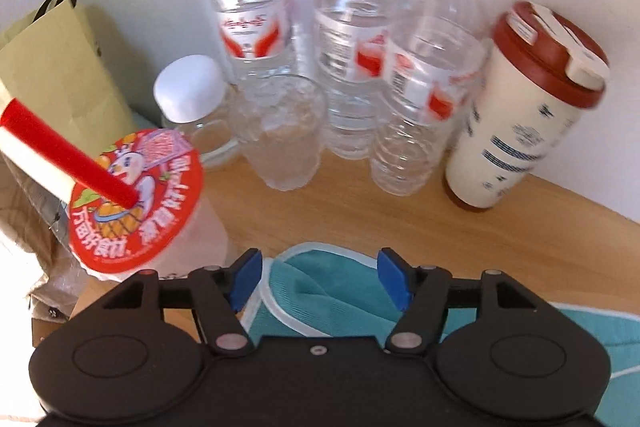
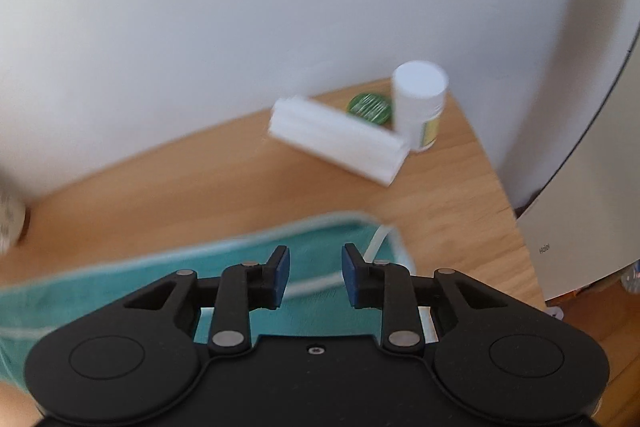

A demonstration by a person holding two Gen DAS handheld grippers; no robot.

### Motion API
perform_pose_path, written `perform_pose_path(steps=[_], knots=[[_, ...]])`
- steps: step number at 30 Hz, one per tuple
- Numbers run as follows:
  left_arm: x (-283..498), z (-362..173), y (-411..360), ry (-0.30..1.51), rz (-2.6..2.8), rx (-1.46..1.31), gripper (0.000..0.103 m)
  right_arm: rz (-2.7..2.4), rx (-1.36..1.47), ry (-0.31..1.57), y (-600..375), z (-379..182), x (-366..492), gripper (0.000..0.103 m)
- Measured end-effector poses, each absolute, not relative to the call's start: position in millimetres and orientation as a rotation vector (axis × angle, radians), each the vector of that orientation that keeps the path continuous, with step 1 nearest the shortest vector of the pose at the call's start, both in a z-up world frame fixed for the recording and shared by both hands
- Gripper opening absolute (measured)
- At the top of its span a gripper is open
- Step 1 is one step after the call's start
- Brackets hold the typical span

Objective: Fold towel

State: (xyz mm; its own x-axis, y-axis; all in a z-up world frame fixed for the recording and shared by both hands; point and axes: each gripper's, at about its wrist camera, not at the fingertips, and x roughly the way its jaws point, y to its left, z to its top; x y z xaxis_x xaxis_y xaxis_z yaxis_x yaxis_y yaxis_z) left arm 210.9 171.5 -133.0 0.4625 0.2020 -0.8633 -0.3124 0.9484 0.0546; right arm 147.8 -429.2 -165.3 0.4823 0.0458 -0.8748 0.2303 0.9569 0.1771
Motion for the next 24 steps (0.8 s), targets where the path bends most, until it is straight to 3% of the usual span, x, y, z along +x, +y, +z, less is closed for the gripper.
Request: perform_pose_path(steps=[10, 16, 24], knots=[[195, -135, 120, 1.048, 0.113, 0.03, 0.07, 0.052, 0.053, 1.091, -394, -164, 125, 0.032], [150, -140, 68, 0.976, -0.086, 0.459, 0.072, 0.215, -0.262, 1.048, -364, -167, 119, 0.037], [133, -179, 45, 1.008, -0.207, 0.658, 0.072, 0.494, -0.536, 0.963, -314, -176, 132, 0.038]])
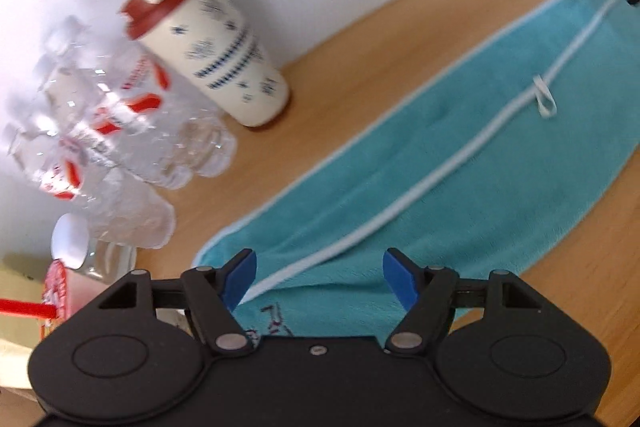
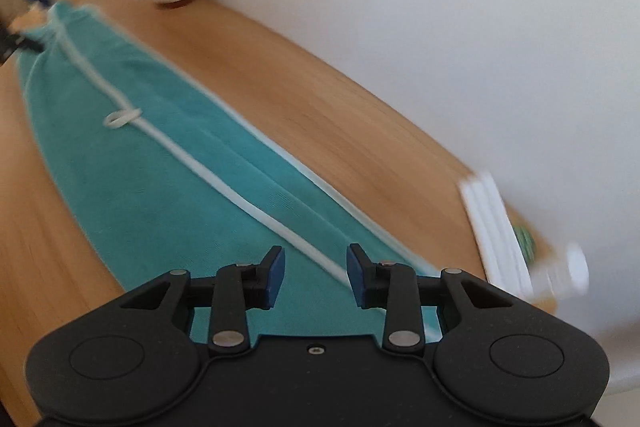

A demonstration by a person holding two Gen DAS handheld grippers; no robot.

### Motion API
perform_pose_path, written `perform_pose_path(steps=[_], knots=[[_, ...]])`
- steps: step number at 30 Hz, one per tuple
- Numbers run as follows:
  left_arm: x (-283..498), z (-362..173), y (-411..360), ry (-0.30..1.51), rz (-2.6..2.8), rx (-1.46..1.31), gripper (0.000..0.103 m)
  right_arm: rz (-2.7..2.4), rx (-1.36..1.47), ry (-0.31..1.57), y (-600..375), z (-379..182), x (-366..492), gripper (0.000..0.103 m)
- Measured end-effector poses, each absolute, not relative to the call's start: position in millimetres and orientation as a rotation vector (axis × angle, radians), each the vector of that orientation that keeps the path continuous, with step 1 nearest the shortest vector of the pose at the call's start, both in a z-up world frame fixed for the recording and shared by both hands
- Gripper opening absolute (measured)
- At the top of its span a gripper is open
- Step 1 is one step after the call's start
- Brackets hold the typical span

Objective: Fold towel

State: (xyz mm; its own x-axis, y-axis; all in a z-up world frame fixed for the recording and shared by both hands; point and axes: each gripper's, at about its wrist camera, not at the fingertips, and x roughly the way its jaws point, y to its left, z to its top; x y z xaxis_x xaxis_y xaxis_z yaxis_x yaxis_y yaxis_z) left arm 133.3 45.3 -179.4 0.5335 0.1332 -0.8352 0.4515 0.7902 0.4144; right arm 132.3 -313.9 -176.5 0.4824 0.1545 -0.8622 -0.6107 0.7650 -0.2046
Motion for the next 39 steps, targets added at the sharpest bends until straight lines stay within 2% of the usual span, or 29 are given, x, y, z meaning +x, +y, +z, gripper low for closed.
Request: perform_pose_path(steps=[7, 10, 11, 12, 13, 15, 16, 17, 19, 23, 29, 34, 37, 39], knots=[[145, -198, 45, 1.04, -0.344, 0.663, 0.071, 0.62, -0.659, 0.975, -269, -187, 143, 0.035], [155, -201, 49, 1.044, -0.365, 0.658, 0.067, 0.652, -0.67, 0.983, -255, -189, 147, 0.035], [159, -202, 51, 1.051, -0.379, 0.647, 0.064, 0.659, -0.684, 0.993, -251, -192, 149, 0.035], [161, -202, 52, 1.05, -0.385, 0.644, 0.054, 0.667, -0.706, 1.009, -245, -196, 152, 0.035], [163, -203, 53, 1.05, -0.393, 0.645, 0.048, 0.667, -0.709, 1.006, -244, -196, 152, 0.035], [168, -209, 55, 1.073, -0.41, 0.654, 0.024, 0.678, -0.705, 1.008, -239, -196, 157, 0.031], [170, -210, 56, 1.078, -0.421, 0.648, 0.023, 0.686, -0.693, 1.022, -239, -195, 160, 0.018], [172, -211, 57, 1.082, -0.432, 0.642, 0.023, 0.699, -0.663, 1.053, -239, -193, 165, 0.011], [174, -212, 58, 1.081, -0.448, 0.638, 0.019, 0.707, -0.64, 1.077, -242, -191, 169, 0.005], [178, -210, 60, 1.077, -0.459, 0.632, 0.013, 0.687, -0.593, 1.083, -250, -182, 172, 0.003], [198, -198, 70, 1.07, -0.423, 0.537, 0.013, 0.636, -0.53, 1.069, -264, -172, 187, 0.003], [224, -204, 77, 1.1, -0.325, 0.487, 0.017, 0.562, -0.562, 1.038, -266, -178, 202, 0.004], [234, -207, 82, 1.097, -0.26, 0.486, 0.022, 0.508, -0.628, 1.024, -271, -178, 204, 0.006], [236, -204, 87, 1.081, -0.228, 0.481, 0.038, 0.496, -0.595, 1.026, -282, -171, 203, 0.006]])
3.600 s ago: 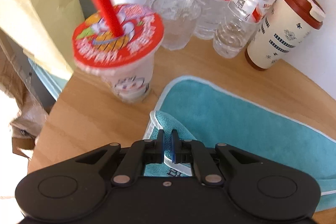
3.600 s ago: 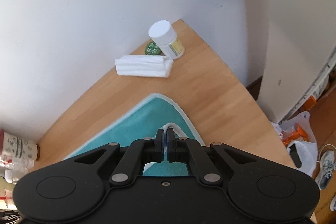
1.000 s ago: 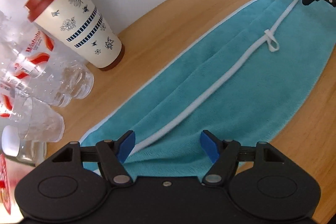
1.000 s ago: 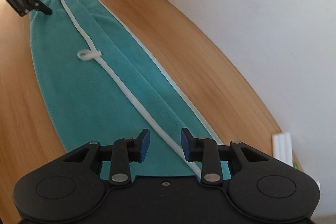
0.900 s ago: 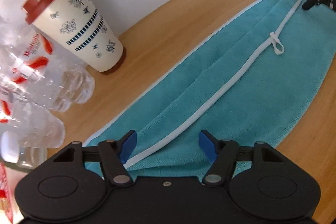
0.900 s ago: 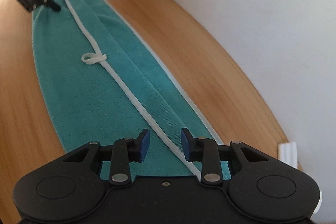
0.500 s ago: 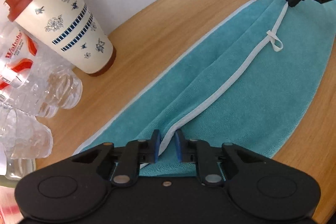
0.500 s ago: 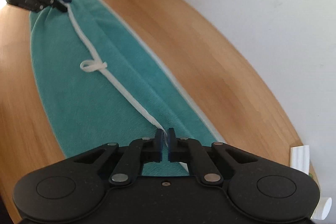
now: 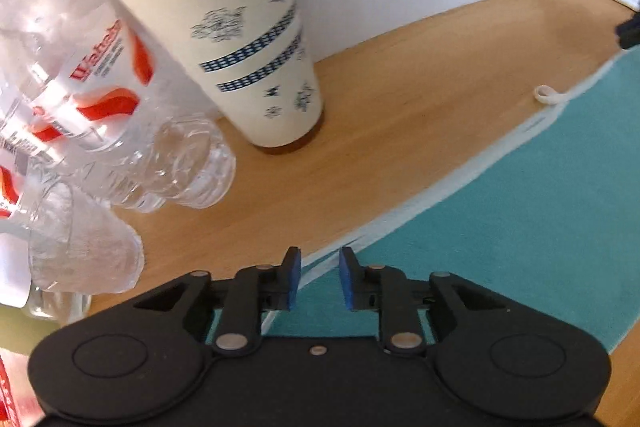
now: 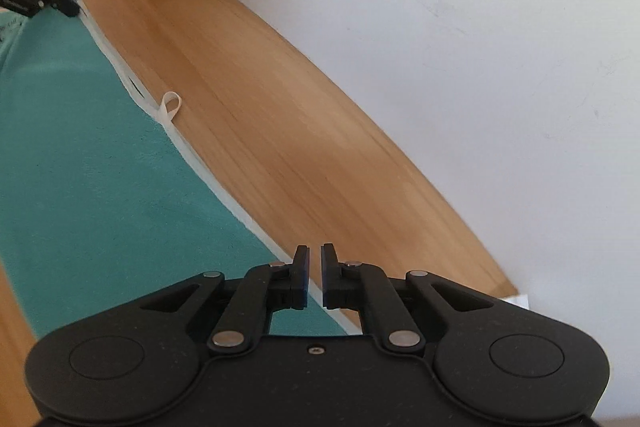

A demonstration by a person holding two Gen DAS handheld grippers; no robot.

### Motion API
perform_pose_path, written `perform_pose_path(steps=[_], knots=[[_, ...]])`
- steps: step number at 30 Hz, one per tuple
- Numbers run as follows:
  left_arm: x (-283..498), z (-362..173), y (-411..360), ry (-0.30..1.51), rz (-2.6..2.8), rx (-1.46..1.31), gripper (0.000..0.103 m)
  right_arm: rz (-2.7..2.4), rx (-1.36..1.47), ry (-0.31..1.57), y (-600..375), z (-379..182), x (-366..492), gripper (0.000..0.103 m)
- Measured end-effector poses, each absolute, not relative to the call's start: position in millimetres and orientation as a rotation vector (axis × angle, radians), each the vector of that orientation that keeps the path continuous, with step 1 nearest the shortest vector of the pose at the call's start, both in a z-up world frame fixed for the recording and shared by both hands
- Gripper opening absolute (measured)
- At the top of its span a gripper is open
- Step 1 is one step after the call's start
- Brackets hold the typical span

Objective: Fold towel

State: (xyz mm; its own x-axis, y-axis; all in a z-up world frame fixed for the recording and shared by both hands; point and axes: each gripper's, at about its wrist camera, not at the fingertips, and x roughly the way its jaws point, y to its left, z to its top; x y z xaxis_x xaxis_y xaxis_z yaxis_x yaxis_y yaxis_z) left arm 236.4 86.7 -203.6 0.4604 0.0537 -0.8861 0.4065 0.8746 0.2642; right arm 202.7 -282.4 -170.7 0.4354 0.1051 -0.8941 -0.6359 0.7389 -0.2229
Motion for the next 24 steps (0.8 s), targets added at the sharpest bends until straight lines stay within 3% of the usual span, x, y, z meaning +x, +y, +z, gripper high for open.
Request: perform_pose_path(steps=[6, 14, 16, 19, 24], knots=[[228, -181, 110, 1.047, -0.139, 0.428, 0.054, 0.322, -0.478, 1.046, -342, -154, 180, 0.007], [210, -199, 133, 1.095, 0.008, 0.396, 0.056, 0.134, -0.385, 1.134, -385, -188, 153, 0.008], [211, -206, 137, 1.103, 0.029, 0.395, 0.056, 0.115, -0.363, 1.125, -390, -192, 149, 0.013], [217, -215, 141, 1.094, 0.067, 0.39, 0.057, 0.072, -0.35, 1.109, -395, -192, 147, 0.032], [223, -205, 140, 1.031, 0.118, 0.389, 0.057, 0.035, -0.33, 1.125, -397, -194, 149, 0.031]])
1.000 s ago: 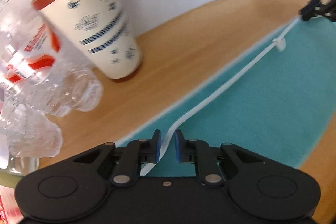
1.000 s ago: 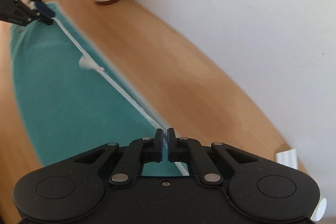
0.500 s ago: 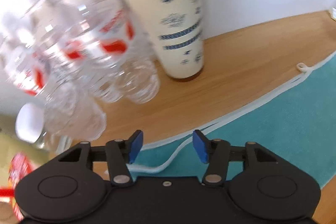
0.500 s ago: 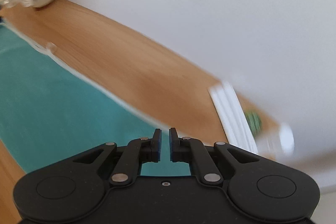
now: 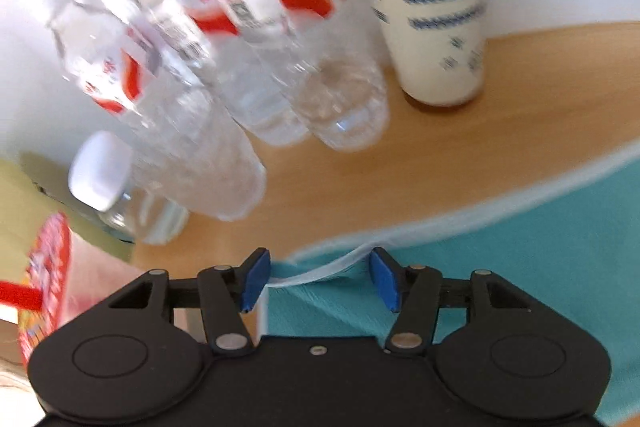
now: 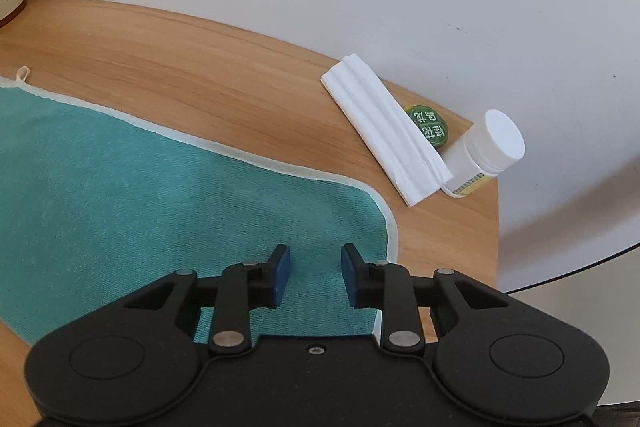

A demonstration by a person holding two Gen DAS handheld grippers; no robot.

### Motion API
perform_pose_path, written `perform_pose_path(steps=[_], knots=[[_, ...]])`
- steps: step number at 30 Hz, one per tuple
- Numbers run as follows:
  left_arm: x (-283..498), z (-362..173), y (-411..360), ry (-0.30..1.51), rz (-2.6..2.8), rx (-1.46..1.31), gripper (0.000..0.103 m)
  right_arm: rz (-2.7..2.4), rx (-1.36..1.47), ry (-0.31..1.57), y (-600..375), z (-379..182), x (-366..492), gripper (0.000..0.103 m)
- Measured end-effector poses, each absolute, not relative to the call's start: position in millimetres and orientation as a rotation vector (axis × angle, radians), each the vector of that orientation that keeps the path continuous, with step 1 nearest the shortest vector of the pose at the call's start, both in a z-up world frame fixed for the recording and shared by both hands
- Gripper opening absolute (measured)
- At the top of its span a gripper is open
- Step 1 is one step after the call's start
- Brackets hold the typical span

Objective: Fold towel

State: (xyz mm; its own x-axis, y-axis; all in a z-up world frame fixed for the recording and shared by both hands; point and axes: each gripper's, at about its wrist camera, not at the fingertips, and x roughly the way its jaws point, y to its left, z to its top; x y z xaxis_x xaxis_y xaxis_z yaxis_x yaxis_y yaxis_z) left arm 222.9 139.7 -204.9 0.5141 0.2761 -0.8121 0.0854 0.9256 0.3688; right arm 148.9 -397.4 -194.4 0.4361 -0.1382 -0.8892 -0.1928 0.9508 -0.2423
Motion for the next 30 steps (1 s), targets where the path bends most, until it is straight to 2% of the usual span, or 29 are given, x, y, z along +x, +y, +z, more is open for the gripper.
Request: perform_pose_path(steps=[7, 11, 17, 23, 30], knots=[[229, -184, 142, 0.979, 0.166, 0.34, 0.058, 0.009, -0.356, 1.11, -389, -183, 134, 0.031], [201, -167, 139, 0.993, 0.122, 0.338, 0.074, 0.083, -0.307, 1.085, -371, -175, 118, 0.031], [157, -189, 130, 1.088, 0.106, 0.425, 0.074, 0.086, -0.271, 1.128, -346, -197, 139, 0.031], [144, -221, 145, 1.162, 0.128, 0.382, 0.073, 0.061, -0.208, 1.172, -340, -210, 134, 0.031], [127, -218, 160, 1.213, 0.132, 0.231, 0.072, 0.031, -0.189, 1.204, -352, -213, 116, 0.031]])
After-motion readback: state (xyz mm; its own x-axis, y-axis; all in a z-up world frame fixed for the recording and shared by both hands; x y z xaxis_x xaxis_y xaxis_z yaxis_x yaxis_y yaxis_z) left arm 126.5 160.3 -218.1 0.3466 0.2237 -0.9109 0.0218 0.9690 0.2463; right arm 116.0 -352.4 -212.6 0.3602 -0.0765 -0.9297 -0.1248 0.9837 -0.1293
